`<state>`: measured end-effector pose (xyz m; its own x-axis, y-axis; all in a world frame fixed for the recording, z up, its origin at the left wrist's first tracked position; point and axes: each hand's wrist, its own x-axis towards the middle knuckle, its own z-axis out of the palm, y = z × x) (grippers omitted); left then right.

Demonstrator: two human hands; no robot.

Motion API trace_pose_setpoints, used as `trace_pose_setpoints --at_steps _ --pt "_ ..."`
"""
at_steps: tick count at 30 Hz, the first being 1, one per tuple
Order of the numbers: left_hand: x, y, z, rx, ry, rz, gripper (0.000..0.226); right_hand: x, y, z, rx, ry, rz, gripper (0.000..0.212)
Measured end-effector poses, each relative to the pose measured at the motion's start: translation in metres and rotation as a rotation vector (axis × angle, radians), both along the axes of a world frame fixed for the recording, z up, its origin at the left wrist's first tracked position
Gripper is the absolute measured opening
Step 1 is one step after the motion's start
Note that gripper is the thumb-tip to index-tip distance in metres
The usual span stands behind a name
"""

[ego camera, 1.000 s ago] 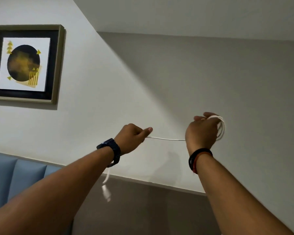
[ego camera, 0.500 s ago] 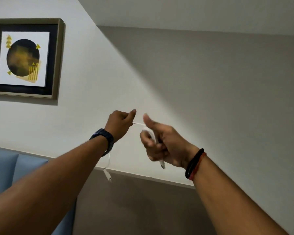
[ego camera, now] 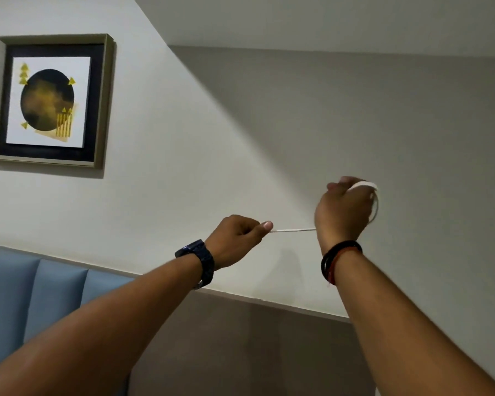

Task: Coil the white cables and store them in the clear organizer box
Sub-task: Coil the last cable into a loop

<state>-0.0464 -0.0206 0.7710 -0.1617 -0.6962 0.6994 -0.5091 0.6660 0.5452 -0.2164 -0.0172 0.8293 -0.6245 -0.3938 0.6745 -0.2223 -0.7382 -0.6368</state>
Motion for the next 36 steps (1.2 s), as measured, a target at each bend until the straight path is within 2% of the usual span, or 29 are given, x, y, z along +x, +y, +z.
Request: trace_pose_setpoints --at_steps 2,4,6,8,10,13,15,18,23,30,32,36 --pt "0.0 0.003 0.006 -0.053 -0.032 0.009 0.056 0.0 -0.01 -0.018 0.099 0.427 -0.239 0.019" --pt "0.006 0.004 0.013 -0.095 -0.058 0.044 0.056 0.001 -0.014 -0.035 0.256 0.817 -0.353 0.032" --pt "0.014 0.003 0.018 -0.113 -0.111 0.086 0.05 0.003 -0.013 -0.045 0.412 1.059 -0.269 0.054" --pt "0.02 0.003 0.021 -0.104 -0.156 0.104 0.043 0.008 -0.006 -0.047 0.556 1.138 0.018 0.078" --pt "0.026 0.003 0.022 -0.093 -0.141 0.101 0.04 0.012 0.001 -0.045 0.666 1.07 0.465 0.084" --pt "0.032 0.004 0.02 -0.071 -0.049 0.04 0.035 0.011 0.01 -0.036 0.697 0.889 1.054 0.072" --pt "0.032 0.007 0.019 -0.07 0.049 -0.029 0.029 0.009 0.013 -0.031 0.655 0.75 1.334 0.063" --pt "0.026 0.012 0.019 -0.062 0.204 -0.09 0.025 0.01 0.017 -0.027 0.522 0.589 1.595 0.054" --pt "0.008 0.015 0.008 -0.056 0.322 -0.131 0.026 0.011 0.021 -0.024 0.361 0.449 1.724 0.046" --pt "-0.014 0.014 -0.003 -0.18 0.285 -0.05 0.033 0.01 0.02 -0.029 0.278 0.378 1.746 0.045" --pt "-0.017 0.013 -0.004 -0.203 0.264 -0.025 0.029 0.01 0.02 -0.03 0.266 0.372 1.749 0.045" --pt "-0.02 0.015 -0.003 -0.163 0.331 -0.115 0.022 0.009 0.018 -0.03 0.245 0.353 1.726 0.044"
